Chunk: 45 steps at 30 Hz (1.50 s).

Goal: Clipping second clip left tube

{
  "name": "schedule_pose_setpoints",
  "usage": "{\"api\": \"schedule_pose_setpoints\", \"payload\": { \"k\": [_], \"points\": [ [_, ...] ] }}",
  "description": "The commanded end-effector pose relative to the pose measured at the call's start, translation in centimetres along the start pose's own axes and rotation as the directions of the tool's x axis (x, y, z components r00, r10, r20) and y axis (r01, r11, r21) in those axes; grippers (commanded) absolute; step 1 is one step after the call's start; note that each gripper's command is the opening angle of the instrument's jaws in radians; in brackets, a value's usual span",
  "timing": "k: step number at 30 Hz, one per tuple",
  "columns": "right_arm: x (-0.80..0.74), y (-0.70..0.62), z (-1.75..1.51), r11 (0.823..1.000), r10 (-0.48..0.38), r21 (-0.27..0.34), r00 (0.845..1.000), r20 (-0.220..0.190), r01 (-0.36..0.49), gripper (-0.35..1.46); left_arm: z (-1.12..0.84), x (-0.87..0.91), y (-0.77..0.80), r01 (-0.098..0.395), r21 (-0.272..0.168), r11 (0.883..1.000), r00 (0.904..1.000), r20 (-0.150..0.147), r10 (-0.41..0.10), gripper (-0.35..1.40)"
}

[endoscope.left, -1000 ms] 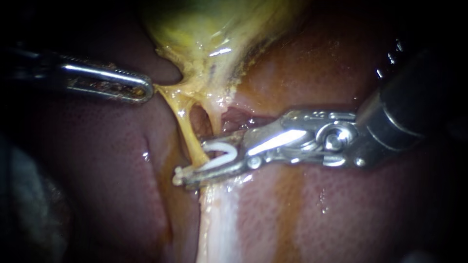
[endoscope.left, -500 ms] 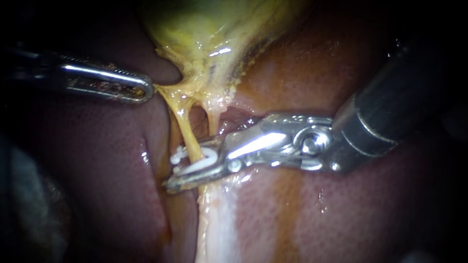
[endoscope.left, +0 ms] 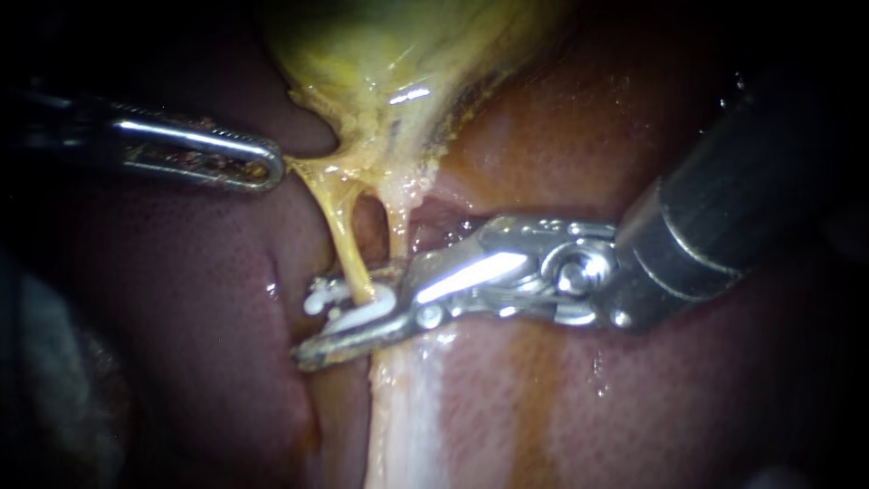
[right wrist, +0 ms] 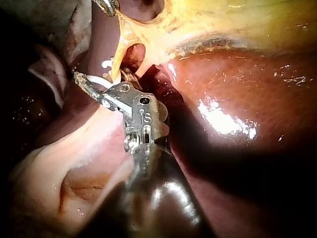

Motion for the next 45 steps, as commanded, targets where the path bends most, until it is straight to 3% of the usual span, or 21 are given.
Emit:
{"api": "schedule_pose_setpoints", "payload": {
  "k": [1,8,12,27,45],
  "points": [
    [0.01,-0.04,0.0,1.0,-0.003,0.01,1.0,-0.001,0.003,0.5,0.0,0.0,0.0,0.0,0.0,1.0,1.0,0.0,0.0,-0.35],
    [0.15,-0.42,-0.03,0.998,-0.012,0.069,1.0,0.015,0.011,0.48,-0.02,-0.01,-0.01,0.0,0.0,1.0,1.0,0.0,0.0,-0.35],
    [0.22,-0.54,-0.04,0.995,-0.016,0.099,1.0,0.01,0.015,0.47,-0.02,-0.01,-0.01,0.0,0.0,1.0,1.0,0.0,0.0,-0.35],
    [0.24,-0.52,-0.04,0.994,-0.017,0.106,1.0,0.011,0.016,0.39,-0.02,-0.01,-0.01,0.001,0.001,1.0,1.0,0.0,-0.001,-0.35],
    [0.23,-0.51,-0.06,0.991,0.077,0.112,0.997,0.013,-0.078,-0.05,-0.01,-0.01,-0.01,0.001,0.002,1.0,1.0,-0.001,-0.001,-0.35]
  ]
}}
